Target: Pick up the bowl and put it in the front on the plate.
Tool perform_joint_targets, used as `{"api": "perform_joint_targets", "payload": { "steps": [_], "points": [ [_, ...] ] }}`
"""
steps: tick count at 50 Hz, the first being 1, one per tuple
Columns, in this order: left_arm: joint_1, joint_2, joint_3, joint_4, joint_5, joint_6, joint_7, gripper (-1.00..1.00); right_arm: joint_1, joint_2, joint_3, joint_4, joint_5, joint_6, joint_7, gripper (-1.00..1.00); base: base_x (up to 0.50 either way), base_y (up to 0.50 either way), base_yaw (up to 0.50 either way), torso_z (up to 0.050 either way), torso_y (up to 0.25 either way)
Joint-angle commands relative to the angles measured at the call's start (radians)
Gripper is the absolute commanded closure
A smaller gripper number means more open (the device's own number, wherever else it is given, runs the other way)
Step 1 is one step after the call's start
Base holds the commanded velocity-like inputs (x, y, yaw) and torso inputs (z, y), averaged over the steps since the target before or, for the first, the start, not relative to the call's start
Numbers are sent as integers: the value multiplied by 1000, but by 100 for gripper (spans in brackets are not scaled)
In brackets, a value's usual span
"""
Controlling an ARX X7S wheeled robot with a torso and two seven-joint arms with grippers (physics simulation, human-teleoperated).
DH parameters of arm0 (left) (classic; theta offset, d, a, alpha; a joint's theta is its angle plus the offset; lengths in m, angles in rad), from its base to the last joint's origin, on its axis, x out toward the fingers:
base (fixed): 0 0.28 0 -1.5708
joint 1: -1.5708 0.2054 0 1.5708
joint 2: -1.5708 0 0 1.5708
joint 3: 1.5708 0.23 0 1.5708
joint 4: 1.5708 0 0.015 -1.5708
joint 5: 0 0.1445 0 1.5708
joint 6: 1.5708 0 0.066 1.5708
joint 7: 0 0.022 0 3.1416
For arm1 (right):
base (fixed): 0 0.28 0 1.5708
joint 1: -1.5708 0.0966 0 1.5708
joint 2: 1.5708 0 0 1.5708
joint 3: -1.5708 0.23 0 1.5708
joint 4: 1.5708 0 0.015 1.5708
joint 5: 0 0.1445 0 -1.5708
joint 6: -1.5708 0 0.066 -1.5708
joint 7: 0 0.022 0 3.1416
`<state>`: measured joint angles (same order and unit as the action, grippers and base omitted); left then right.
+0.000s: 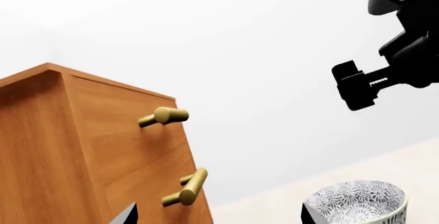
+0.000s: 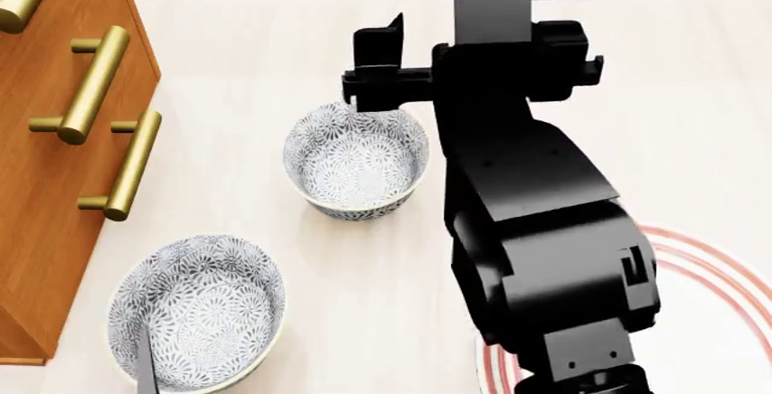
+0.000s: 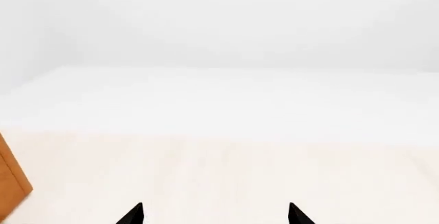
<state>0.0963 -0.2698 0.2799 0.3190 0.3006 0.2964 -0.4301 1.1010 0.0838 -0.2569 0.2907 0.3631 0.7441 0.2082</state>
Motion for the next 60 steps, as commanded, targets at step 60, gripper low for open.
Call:
{"api": "perform_joint_targets", "payload": {
  "steps": [60],
  "points": [
    [-16, -19, 37, -23, -36, -21, -10, -100, 7, -43, 57, 145, 291, 123, 138, -100, 0, 0, 0, 0, 0]
  ]
}}
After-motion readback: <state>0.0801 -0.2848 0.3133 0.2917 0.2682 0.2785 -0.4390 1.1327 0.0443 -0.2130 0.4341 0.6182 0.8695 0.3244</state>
